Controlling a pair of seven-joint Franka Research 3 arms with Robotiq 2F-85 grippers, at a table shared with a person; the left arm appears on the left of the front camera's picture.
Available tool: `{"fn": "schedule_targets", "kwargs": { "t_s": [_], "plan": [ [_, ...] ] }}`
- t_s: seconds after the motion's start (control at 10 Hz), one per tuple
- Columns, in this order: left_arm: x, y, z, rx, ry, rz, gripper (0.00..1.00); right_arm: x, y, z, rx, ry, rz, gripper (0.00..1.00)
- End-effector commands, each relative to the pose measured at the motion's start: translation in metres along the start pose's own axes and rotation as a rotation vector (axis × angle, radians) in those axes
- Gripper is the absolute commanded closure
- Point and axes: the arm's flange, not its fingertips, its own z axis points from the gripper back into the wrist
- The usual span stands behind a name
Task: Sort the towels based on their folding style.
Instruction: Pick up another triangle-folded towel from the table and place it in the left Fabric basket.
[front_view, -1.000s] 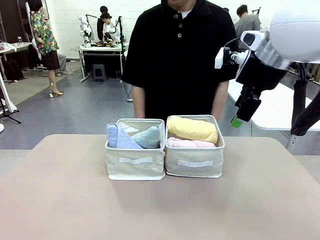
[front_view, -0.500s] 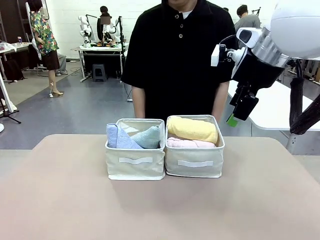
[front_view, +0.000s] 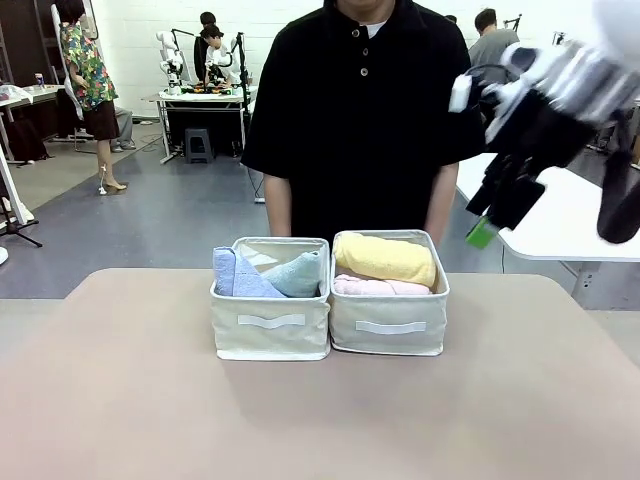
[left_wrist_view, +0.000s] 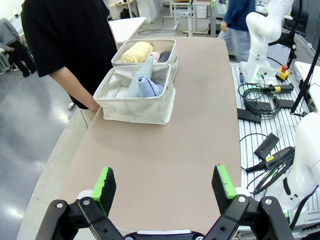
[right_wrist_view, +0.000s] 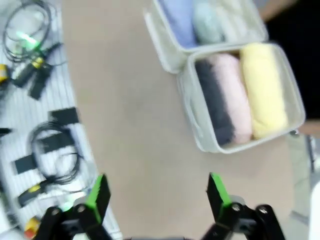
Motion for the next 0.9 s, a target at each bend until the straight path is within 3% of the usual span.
{"fn": "schedule_targets", "kwargs": {
  "t_s": [0.0, 0.1, 0.4, 0.8],
  "plan": [
    [0.002, -0.001, 0.0, 0.004, -0.01, -0.004, 0.0, -0.036, -0.015, 0.057, 0.171, -0.17, 0.022, 0.0],
    [0.002, -0.001, 0.0, 0.004, -0.01, -0.004, 0.0, -0.06, -0.022, 0.081, 0.189, -0.233, 0.09, 0.0],
    [0.002, -0.001, 0.0, 0.004, -0.01, -0.004, 0.0, -0.153, -0.048, 0.129, 0.088, -0.522, 0.183, 0.0],
    [0.002, -0.001, 0.0, 0.004, -0.01, -0.004, 0.0, -0.252, -0.057, 0.153, -0.081, -0.619, 0.174, 0.0]
  ]
}}
